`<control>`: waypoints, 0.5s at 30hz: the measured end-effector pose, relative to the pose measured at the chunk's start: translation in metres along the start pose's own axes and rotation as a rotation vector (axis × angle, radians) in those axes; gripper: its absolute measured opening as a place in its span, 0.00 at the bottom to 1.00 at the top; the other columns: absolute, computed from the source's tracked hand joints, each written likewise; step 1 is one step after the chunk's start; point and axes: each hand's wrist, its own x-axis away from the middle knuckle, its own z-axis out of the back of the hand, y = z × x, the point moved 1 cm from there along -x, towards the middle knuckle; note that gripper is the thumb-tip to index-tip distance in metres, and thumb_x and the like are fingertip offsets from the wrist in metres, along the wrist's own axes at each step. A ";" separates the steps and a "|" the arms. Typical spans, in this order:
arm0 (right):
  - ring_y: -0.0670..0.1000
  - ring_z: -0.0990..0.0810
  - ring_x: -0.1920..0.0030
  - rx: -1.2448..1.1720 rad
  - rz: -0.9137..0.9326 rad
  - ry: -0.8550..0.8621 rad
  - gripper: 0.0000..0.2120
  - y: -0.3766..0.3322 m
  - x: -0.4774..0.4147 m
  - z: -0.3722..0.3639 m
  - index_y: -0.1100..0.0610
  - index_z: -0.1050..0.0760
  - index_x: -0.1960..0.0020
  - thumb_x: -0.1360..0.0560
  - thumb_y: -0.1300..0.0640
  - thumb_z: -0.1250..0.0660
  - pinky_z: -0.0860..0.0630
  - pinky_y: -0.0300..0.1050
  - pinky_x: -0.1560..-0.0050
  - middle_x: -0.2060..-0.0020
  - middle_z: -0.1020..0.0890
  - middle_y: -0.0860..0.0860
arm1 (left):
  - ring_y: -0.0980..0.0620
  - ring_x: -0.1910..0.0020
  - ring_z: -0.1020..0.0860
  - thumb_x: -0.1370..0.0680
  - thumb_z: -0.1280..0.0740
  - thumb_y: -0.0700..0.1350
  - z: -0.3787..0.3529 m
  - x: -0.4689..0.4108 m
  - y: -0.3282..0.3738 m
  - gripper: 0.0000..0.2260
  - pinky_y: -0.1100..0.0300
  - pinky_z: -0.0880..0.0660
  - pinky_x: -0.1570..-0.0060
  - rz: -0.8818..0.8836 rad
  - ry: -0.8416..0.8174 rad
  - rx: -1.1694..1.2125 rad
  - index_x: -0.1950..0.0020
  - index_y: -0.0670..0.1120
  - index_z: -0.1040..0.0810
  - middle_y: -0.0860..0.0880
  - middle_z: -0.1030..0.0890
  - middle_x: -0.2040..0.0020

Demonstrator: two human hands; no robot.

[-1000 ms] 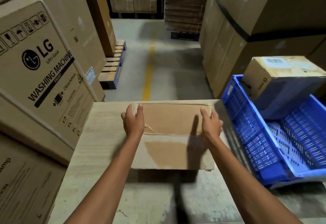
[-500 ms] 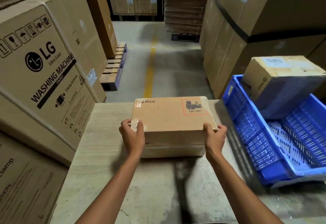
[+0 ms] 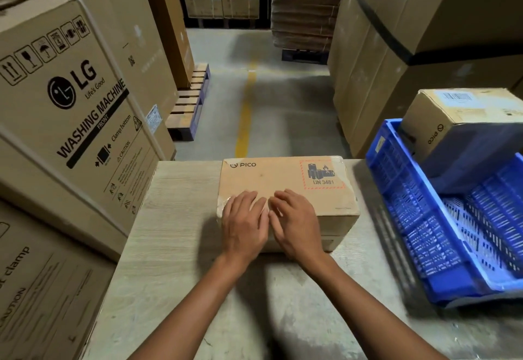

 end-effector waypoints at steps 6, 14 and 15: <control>0.55 0.24 0.53 0.228 0.038 -0.101 0.10 0.004 -0.010 -0.004 0.54 0.22 0.54 0.25 0.49 0.38 0.30 0.50 0.56 0.54 0.20 0.50 | 0.45 0.52 0.23 0.26 0.37 0.44 0.009 -0.018 -0.005 0.10 0.49 0.24 0.52 -0.030 -0.140 -0.044 0.51 0.45 0.18 0.47 0.20 0.53; 0.58 0.27 0.37 0.364 0.070 -0.367 0.20 0.011 -0.054 -0.014 0.53 0.26 0.38 0.22 0.44 0.46 0.31 0.57 0.41 0.38 0.25 0.54 | 0.46 0.24 0.38 0.16 0.45 0.50 0.007 -0.059 -0.023 0.20 0.51 0.41 0.26 0.097 -0.420 -0.151 0.26 0.47 0.30 0.45 0.33 0.24; 0.58 0.29 0.32 0.364 0.075 -0.394 0.22 0.011 -0.051 -0.016 0.53 0.27 0.34 0.21 0.44 0.48 0.32 0.59 0.35 0.33 0.26 0.55 | 0.47 0.22 0.40 0.16 0.46 0.51 0.005 -0.058 -0.025 0.21 0.52 0.44 0.24 0.109 -0.441 -0.159 0.24 0.46 0.33 0.45 0.35 0.22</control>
